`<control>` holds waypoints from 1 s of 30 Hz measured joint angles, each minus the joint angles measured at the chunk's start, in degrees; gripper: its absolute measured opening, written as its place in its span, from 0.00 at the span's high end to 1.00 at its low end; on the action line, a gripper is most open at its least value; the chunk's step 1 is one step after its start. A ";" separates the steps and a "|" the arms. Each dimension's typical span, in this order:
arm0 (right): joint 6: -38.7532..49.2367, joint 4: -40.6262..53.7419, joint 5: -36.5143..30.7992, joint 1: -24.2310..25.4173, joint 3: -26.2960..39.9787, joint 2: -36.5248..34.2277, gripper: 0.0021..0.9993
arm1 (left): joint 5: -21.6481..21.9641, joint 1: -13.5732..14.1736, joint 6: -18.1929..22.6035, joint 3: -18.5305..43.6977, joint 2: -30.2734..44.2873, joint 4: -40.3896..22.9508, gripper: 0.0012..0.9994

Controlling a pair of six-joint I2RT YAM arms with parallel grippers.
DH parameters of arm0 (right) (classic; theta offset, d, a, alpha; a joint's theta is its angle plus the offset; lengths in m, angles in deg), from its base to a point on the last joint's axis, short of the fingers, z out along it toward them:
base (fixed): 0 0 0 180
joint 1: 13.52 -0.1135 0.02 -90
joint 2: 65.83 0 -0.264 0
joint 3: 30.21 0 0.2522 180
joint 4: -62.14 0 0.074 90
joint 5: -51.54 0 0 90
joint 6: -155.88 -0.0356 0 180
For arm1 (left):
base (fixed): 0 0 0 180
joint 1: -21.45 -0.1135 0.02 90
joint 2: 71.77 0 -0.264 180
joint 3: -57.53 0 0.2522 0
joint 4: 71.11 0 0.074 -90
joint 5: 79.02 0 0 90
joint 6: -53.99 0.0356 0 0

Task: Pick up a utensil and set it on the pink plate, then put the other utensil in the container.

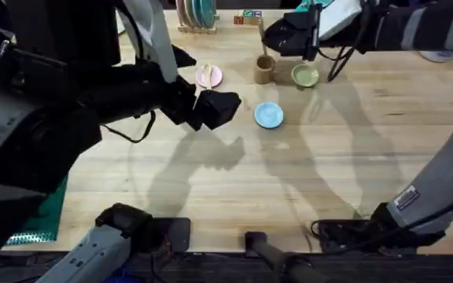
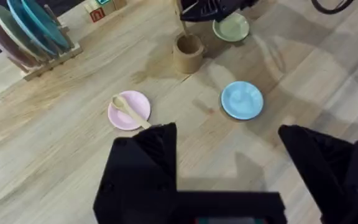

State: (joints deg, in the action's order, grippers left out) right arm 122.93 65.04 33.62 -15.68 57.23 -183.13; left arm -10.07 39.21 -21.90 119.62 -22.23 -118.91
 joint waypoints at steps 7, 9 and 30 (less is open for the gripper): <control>-0.02 -0.81 -0.02 -0.61 0.10 -2.97 0.97 | 0.01 0.00 0.00 0.00 0.00 0.00 0.00; -0.02 -1.11 -0.03 -0.61 0.10 -3.97 0.97 | 0.01 0.00 0.00 0.00 0.00 0.00 0.00; -2.95 -1.24 -0.04 -0.61 0.46 -6.65 0.01 | 0.00 0.00 0.00 0.00 0.00 0.00 0.00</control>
State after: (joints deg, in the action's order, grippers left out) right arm 119.98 63.80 33.57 -16.28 57.69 -189.78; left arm -10.07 39.21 -21.90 119.62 -22.23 -118.91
